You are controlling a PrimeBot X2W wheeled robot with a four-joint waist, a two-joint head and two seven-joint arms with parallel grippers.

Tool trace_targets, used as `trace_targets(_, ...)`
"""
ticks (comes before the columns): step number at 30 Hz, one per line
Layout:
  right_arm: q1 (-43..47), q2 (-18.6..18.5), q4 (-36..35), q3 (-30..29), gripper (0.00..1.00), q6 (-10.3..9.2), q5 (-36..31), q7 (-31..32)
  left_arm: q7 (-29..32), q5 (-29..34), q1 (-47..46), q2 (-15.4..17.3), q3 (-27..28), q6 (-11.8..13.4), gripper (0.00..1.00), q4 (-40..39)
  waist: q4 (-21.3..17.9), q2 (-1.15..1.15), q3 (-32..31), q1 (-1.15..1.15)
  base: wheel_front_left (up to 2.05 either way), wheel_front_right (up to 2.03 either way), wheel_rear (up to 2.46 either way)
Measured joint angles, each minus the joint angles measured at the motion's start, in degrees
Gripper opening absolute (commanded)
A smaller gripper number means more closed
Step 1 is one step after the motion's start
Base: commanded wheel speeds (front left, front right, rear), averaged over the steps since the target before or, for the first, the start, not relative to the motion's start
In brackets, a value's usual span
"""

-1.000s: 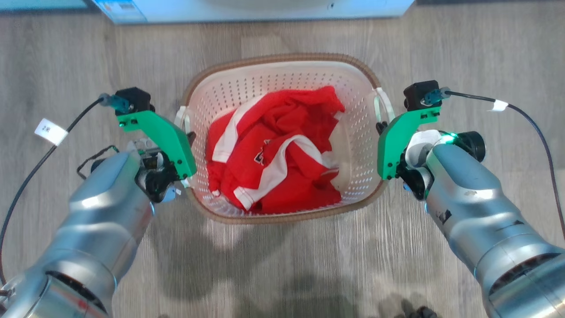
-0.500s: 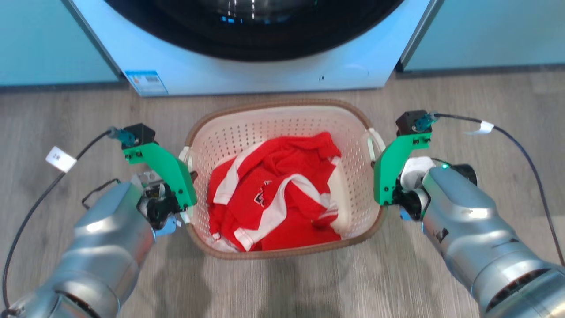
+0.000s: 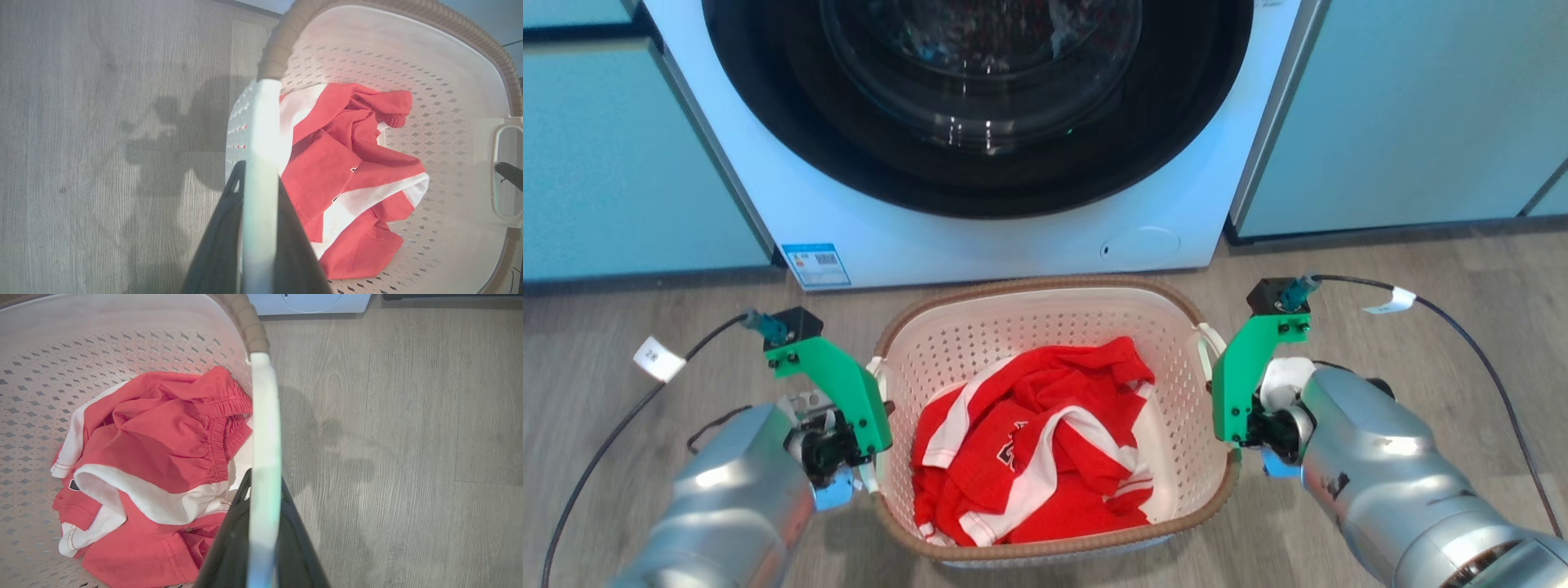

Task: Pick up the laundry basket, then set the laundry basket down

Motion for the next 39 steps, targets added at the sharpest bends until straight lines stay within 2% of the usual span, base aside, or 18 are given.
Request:
trace_targets(12,0.51,0.01,0.36,1.83,0.0,0.0,2.74,0.02,0.83,-0.52,0.63,-0.08,-0.27,0.0,0.0,0.46,-0.24,0.0,-2.97,0.0,0.0,0.0,0.0)
trace_targets(39,0.47,0.01,0.92,6.05,0.0,0.0,6.79,-0.23,0.26,-1.59,1.54,-0.15,-1.05,-0.02,0.0,1.23,-0.17,0.0,-2.95,0.0,0.0,0.0,0.0)
